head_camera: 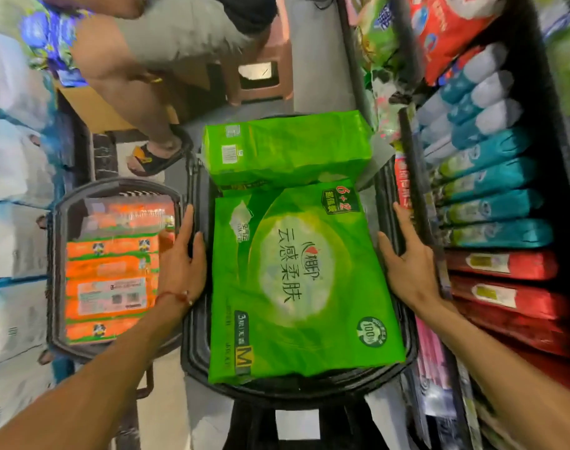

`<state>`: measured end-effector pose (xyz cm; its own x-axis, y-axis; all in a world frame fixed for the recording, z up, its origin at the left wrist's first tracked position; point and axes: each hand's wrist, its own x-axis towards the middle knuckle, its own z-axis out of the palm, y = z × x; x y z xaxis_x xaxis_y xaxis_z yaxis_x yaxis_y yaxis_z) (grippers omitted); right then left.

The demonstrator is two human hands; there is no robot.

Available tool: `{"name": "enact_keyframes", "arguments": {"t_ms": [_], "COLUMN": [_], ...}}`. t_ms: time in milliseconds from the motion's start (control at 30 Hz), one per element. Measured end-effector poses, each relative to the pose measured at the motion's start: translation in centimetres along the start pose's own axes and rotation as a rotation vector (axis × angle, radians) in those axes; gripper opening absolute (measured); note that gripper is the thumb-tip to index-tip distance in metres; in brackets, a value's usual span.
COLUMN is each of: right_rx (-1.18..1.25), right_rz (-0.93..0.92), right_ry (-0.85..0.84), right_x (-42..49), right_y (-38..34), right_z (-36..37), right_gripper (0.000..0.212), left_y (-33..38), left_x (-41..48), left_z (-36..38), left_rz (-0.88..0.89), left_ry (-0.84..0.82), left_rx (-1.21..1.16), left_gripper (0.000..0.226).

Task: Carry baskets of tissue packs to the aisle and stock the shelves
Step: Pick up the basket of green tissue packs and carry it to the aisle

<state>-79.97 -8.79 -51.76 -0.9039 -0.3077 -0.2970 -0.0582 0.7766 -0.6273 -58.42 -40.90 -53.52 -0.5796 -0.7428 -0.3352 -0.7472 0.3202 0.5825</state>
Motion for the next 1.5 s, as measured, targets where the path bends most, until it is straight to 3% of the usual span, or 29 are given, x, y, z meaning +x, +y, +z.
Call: {"name": "enact_keyframes", "arguments": {"t_ms": [333,567,767,1133,1233,1367,1500], "right_rx": [-0.027,-0.047,-0.003,-0.164,-0.310,-0.578,-0.668], "right_rz": [0.031,0.024,-0.064,0.014,0.044,-0.110,-0.209], "right_ry": [-0.024,-0.014,-0.004,-0.159,-0.162,-0.106,-0.068], "right_x": [8.7,9.9,10.1,9.5,8.5,5.5,1.4], "right_y": [12.7,16.3,16.1,13.5,11.5,7.8,4.4], "right_z": [13.0,18.3,20.3,18.5,16.6,13.0,9.7], "right_gripper": [0.065,0.066,0.064,0.067,0.059,0.049,0.046], "left_y": [-7.5,-11.6,-12.7,-12.0,-11.5,-8.5,-5.1], "left_x": [7.0,8.6,8.6,8.8,7.8,5.0,1.6], "left_z": [14.3,18.3,18.2,15.4,12.9,8.8,5.0], "left_rz": [-0.090,-0.118,-0.117,-0.041,0.036,0.233,0.423], "left_ry": [0.001,0.007,0.026,-0.068,-0.143,-0.173,-0.189], "left_rx": [0.045,0.059,0.052,0.181,0.293,0.430,0.654], "left_gripper": [0.056,0.058,0.058,0.059,0.059,0.050,0.053]}}
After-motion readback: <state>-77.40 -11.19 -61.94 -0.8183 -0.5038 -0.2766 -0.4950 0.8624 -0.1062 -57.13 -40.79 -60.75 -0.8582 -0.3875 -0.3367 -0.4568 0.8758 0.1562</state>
